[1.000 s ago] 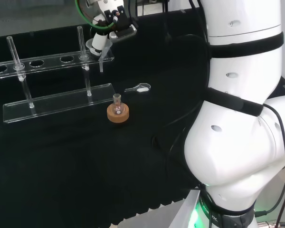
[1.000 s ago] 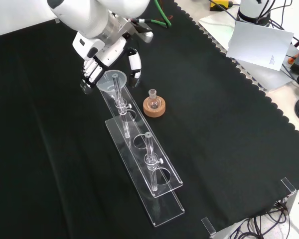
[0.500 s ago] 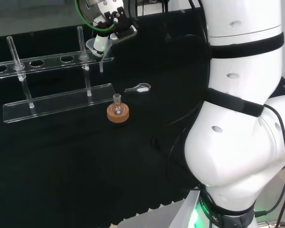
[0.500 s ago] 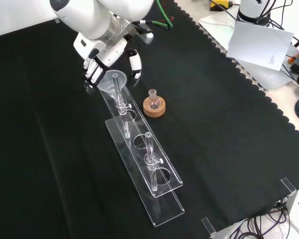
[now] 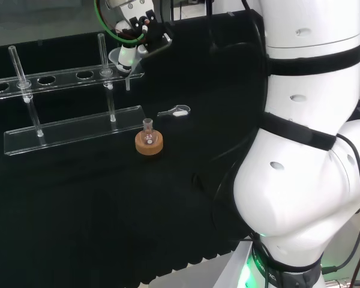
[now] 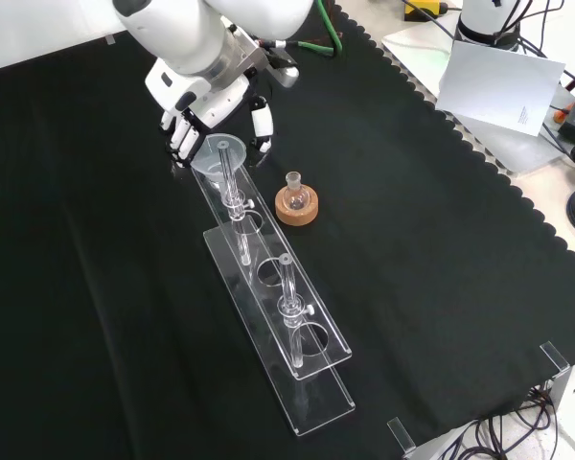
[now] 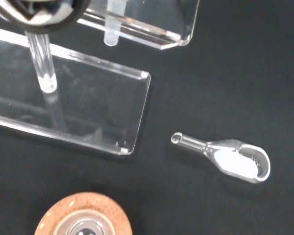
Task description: Pick up the funnel from the transparent funnel stand.
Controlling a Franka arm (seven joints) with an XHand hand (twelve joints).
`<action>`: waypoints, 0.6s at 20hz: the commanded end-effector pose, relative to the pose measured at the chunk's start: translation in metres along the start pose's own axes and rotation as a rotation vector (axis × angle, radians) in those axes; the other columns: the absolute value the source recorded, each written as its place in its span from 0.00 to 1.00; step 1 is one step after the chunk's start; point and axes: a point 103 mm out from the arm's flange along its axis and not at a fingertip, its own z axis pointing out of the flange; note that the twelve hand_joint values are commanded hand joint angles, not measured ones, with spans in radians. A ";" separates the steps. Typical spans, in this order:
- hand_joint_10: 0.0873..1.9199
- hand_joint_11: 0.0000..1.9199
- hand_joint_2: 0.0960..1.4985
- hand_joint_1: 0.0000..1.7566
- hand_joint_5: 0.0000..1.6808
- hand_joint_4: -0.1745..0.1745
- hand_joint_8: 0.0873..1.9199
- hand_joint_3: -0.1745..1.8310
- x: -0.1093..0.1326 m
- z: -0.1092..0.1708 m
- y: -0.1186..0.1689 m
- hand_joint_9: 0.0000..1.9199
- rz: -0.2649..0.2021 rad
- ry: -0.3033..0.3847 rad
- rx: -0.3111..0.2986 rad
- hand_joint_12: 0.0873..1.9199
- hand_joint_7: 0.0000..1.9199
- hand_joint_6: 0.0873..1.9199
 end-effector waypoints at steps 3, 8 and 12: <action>0.18 0.33 0.48 0.53 0.44 0.37 0.32 0.47 -0.005 -0.027 -0.013 0.58 0.042 -0.041 -0.105 0.67 0.38 0.36; 0.17 0.35 0.48 0.53 0.44 0.36 0.32 0.48 -0.011 -0.049 -0.028 0.59 0.061 -0.065 -0.025 0.64 0.39 0.39; 0.17 0.35 0.48 0.53 0.44 0.36 0.32 0.49 -0.014 -0.062 -0.045 0.59 0.090 -0.084 0.021 0.64 0.39 0.40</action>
